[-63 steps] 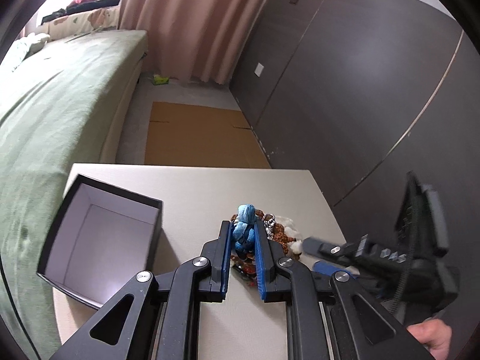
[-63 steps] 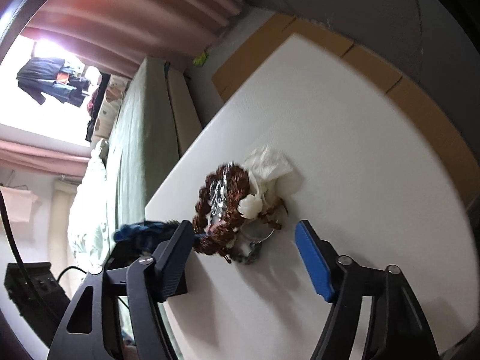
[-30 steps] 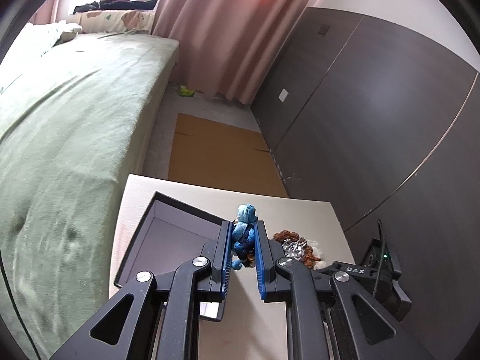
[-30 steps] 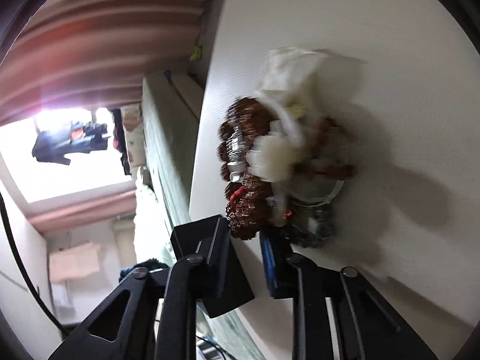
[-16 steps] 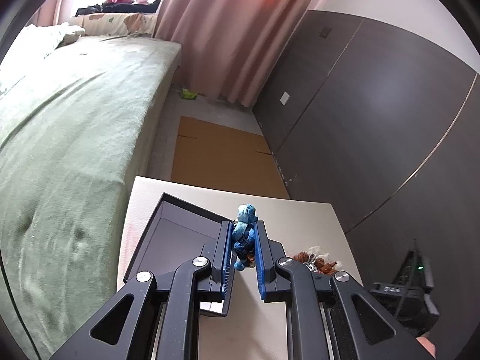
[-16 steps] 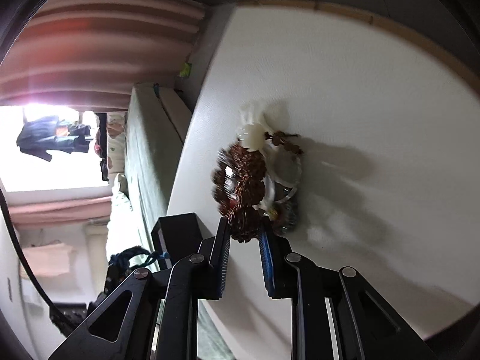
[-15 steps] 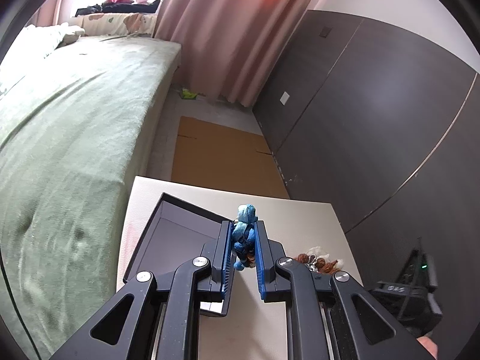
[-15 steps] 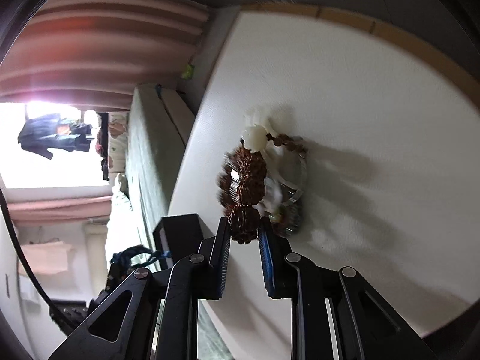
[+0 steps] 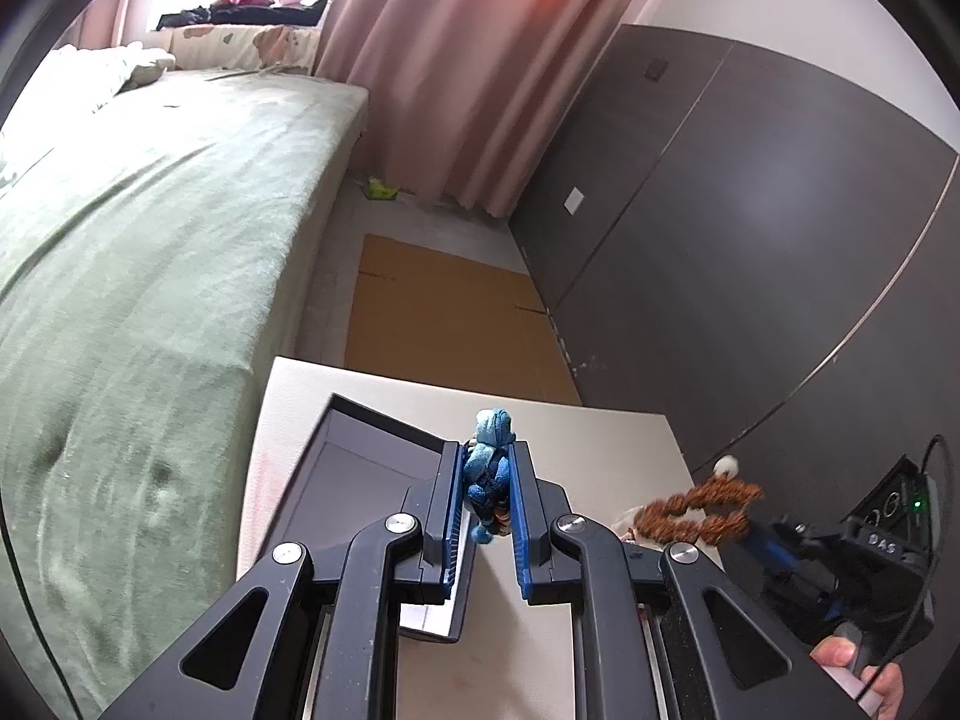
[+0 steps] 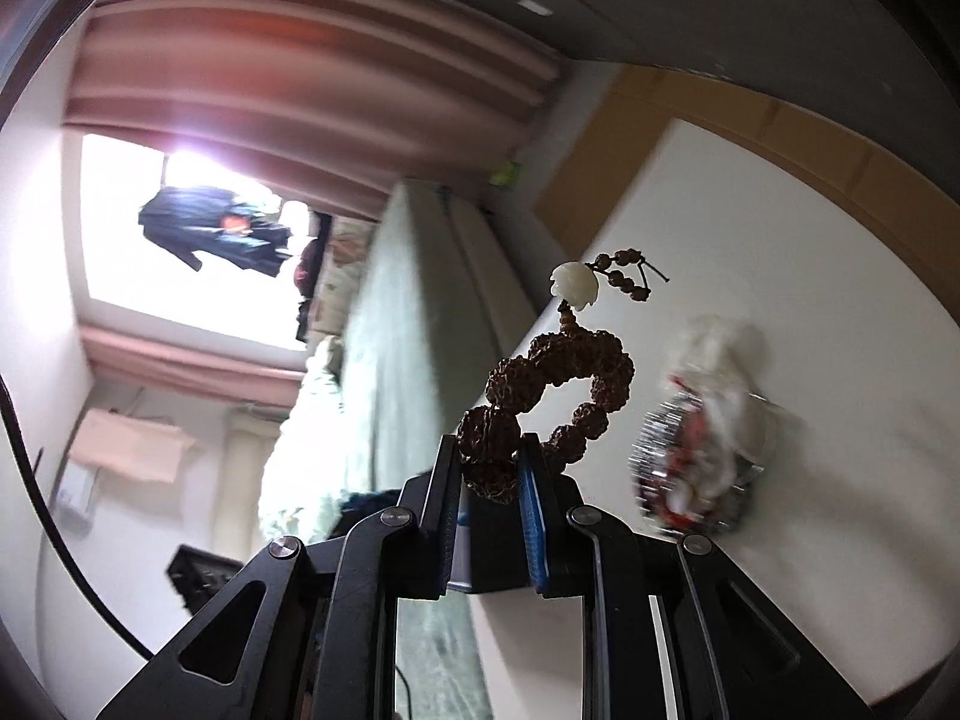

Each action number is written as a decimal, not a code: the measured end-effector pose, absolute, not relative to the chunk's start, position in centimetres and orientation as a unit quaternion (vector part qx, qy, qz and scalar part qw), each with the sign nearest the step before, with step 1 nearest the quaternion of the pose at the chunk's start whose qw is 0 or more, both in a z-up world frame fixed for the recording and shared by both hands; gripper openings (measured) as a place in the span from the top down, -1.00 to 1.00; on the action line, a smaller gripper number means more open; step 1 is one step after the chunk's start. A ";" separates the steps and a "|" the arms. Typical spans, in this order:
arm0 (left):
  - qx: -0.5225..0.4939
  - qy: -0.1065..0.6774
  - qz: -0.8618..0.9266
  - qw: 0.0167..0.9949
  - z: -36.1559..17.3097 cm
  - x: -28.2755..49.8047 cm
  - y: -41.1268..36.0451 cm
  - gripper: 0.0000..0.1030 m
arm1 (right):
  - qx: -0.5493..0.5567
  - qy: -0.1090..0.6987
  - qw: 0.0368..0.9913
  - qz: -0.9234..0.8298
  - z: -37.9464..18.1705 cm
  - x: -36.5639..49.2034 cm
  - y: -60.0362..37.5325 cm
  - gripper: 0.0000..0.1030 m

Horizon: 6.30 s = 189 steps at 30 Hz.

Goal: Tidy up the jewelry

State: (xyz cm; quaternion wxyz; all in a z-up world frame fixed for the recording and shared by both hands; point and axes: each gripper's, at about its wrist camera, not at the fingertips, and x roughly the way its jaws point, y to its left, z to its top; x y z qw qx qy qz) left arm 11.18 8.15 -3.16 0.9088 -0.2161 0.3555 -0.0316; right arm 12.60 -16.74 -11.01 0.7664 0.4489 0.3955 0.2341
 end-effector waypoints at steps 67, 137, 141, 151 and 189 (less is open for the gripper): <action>-0.150 0.385 -0.071 0.908 -4.9 12.7 0.9 -0.40 | 0.368 0.450 0.795 0.174 -10.7 12.8 -19.4 -0.64; -0.153 0.459 -0.102 0.869 -11.7 17.9 -7.0 -0.34 | 0.417 0.491 0.749 0.157 -13.3 13.0 -22.4 -0.55; -0.147 0.470 -0.094 0.865 -12.8 18.3 -7.7 -0.07 | 0.419 0.486 0.750 0.160 -12.9 12.7 -22.9 -0.55; -0.147 0.497 -0.090 0.851 -15.1 18.6 -8.5 0.53 | 0.426 0.481 0.751 0.154 -12.8 12.1 -24.2 -0.55; -0.248 0.361 -0.109 0.893 -3.3 12.3 3.2 0.71 | 0.337 0.528 0.764 0.150 -16.0 15.6 -15.1 0.85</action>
